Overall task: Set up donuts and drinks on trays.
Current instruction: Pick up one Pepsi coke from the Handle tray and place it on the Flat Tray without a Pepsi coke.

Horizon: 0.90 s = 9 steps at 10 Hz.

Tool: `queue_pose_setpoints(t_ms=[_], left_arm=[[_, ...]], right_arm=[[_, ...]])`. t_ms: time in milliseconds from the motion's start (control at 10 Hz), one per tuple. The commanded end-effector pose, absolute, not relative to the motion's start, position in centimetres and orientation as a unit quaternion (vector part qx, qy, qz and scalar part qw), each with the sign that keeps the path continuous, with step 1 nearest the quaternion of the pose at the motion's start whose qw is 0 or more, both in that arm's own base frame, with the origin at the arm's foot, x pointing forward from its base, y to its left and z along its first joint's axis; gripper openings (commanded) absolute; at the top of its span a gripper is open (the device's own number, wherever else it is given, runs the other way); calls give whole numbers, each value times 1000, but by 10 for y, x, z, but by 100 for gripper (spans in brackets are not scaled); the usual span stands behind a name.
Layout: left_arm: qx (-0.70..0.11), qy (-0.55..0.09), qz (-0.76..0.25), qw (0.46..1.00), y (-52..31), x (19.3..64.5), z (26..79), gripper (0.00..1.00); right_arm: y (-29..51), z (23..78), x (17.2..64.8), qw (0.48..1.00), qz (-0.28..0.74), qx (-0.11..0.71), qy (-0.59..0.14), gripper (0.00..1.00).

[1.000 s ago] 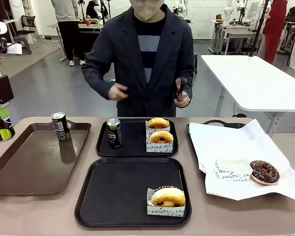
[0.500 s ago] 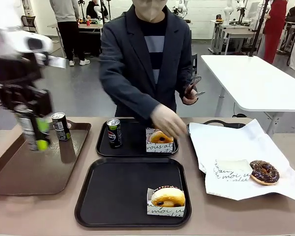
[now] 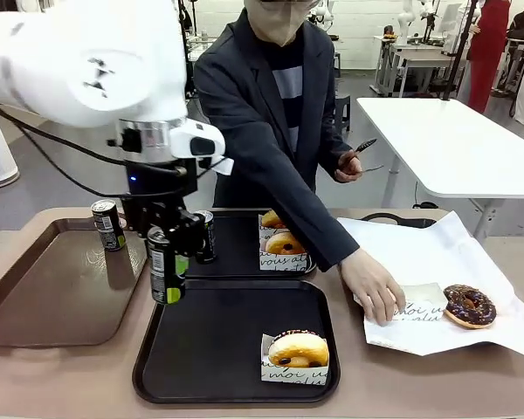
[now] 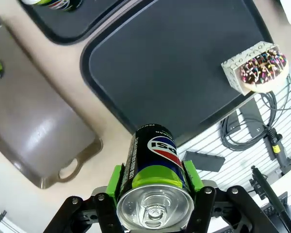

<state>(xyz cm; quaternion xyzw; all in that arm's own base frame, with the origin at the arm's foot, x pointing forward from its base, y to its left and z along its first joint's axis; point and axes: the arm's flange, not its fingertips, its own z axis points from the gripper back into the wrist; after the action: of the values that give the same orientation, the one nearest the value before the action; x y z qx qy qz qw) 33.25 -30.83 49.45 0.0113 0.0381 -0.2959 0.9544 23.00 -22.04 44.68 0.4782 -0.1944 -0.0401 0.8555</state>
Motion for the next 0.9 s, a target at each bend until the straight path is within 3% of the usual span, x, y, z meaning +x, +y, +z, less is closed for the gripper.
queue_pose_setpoints(t_ms=[0,200,400,600,800], left_arm=[[27,36,-312,949,-332,350,484,59],[35,45,-328,943,-341,357,465,59],[42,97,-351,930,-306,341,473,59],[48,170,-402,899,-233,274,517,59],[52,154,-412,897,-187,235,541,59]], right_arm=[[-220,446,231,849,-34,486,-205,100],[-220,446,231,849,-34,486,-205,100],[-220,446,231,849,-34,486,-205,100],[-220,446,231,849,-34,486,-205,100],[-220,446,231,849,-34,486,-205,100]])
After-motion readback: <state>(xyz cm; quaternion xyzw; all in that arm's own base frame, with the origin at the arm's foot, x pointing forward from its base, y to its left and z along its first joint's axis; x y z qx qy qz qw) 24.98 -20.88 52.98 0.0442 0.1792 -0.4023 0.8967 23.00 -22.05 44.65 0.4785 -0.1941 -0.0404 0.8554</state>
